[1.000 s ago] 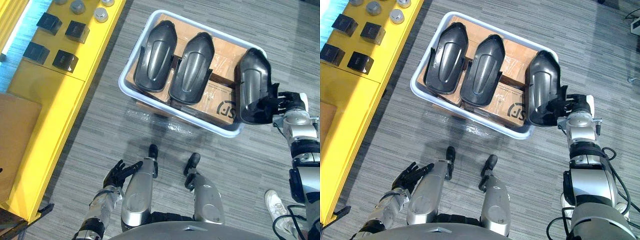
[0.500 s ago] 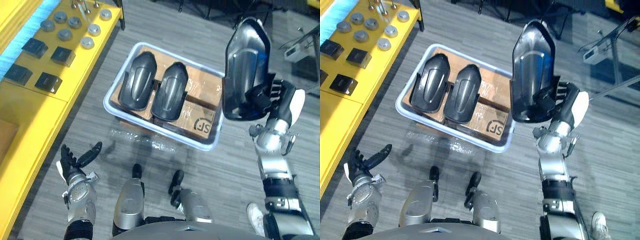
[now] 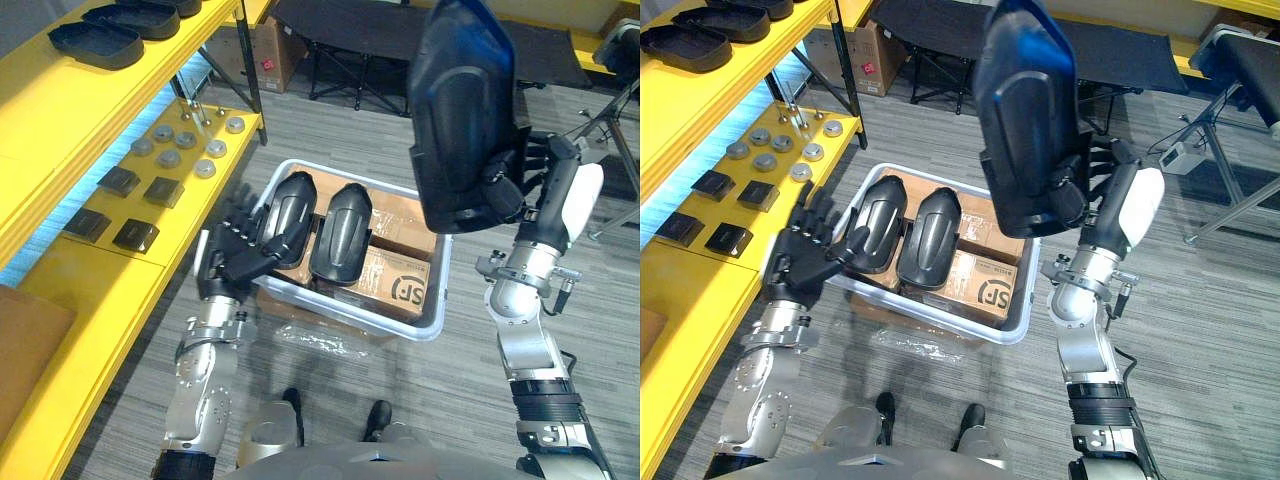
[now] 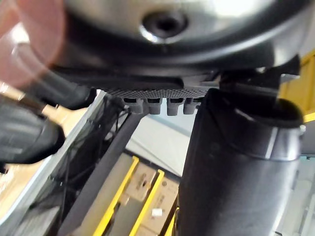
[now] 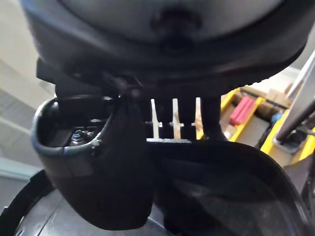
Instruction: Walk over and take three plastic housings, then place them on the shelf
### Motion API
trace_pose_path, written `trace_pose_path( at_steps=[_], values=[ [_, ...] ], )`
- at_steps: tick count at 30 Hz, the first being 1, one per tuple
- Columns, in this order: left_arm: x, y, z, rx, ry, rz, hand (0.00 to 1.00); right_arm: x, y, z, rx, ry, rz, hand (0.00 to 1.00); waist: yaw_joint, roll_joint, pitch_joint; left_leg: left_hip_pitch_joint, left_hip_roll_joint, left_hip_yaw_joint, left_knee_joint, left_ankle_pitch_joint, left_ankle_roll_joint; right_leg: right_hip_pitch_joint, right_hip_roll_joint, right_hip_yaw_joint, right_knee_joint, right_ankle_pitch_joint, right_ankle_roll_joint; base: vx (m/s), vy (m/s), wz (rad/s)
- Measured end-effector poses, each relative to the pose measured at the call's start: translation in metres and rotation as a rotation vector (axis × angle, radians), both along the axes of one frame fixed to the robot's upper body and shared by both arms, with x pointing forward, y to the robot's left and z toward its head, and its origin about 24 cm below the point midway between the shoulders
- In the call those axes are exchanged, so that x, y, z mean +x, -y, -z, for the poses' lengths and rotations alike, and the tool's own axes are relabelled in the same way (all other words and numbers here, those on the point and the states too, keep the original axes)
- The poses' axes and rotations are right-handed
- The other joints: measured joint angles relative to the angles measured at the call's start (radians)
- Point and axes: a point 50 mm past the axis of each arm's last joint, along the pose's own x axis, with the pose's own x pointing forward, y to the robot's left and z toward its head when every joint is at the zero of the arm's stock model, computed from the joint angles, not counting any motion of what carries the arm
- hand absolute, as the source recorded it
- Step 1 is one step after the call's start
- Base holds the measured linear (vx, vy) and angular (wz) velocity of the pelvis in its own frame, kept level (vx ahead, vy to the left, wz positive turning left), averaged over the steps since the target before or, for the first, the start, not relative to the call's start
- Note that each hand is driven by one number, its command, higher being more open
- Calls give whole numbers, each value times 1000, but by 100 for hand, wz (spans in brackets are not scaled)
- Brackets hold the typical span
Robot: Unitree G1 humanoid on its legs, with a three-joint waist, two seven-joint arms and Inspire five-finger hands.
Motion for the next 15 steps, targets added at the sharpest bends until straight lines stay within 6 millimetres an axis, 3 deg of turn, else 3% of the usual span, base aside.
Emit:
trace_pose_path(
  at_steps=[6, 15],
  values=[
    [-1, 18, 1, -138, 10, 191, 100, 2, -28, 5, 0, -2, -139, 0, -1, 12, -40, 15, -3, 9, -15, 8, 1, 0, -1, 8, 0, 0, 0, -3, 4, -3],
    [7, 27, -10, -228, 57, 277, 100, 3, -69, 9, -11, -23, -355, 0, -2, 12, -70, 33, -9, 9, -46, 25, 1, 4, -4, 9, -1, 0, 0, -4, 0, -1]
  ],
)
